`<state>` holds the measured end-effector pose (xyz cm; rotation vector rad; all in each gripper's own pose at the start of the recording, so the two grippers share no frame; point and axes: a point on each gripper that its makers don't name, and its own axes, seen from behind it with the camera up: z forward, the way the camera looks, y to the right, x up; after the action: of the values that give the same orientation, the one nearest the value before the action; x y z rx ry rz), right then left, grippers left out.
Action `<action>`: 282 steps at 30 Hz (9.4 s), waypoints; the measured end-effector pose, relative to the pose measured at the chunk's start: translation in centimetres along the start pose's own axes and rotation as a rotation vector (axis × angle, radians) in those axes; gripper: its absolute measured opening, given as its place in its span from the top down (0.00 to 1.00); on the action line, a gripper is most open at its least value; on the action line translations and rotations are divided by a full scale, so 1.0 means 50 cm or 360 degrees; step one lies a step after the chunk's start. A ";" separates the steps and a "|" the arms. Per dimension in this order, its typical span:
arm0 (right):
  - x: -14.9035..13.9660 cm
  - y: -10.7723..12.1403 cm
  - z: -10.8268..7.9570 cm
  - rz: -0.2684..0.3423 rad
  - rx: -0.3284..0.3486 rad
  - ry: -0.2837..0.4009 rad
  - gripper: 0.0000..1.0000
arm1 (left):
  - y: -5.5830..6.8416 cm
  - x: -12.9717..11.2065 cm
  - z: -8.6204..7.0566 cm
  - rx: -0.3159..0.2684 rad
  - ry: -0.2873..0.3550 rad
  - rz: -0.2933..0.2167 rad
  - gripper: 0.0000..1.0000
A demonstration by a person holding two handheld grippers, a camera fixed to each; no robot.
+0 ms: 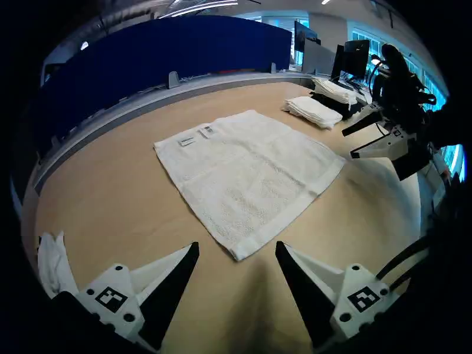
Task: Fold towel
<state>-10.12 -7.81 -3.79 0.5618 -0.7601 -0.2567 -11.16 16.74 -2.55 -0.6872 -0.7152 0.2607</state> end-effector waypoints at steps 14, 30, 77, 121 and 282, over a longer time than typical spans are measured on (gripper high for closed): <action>-0.026 -0.007 0.032 0.0001 0.0012 -0.0043 0.15 | 0.008 -0.019 0.019 -0.0009 -0.0068 0.0060 0.10; -0.055 -0.027 0.035 0.0006 0.0035 -0.0091 0.55 | 0.003 -0.032 0.026 0.0023 -0.0130 0.0013 0.48; -0.042 -0.026 0.039 0.0069 0.0052 -0.0117 0.89 | -0.005 -0.022 0.020 0.0037 -0.0144 -0.0027 0.99; -0.032 -0.025 0.034 0.0085 0.0069 -0.0129 0.90 | 0.000 -0.021 0.029 0.0010 -0.0162 -0.0042 0.45; 0.008 -0.021 0.026 0.0091 0.0104 -0.0085 0.90 | -0.009 0.020 0.027 0.0026 -0.0106 -0.0084 0.86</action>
<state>-10.80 -9.36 -3.39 0.5962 -0.8373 -0.1951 -11.35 17.50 -0.98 -0.6457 -0.7932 0.2415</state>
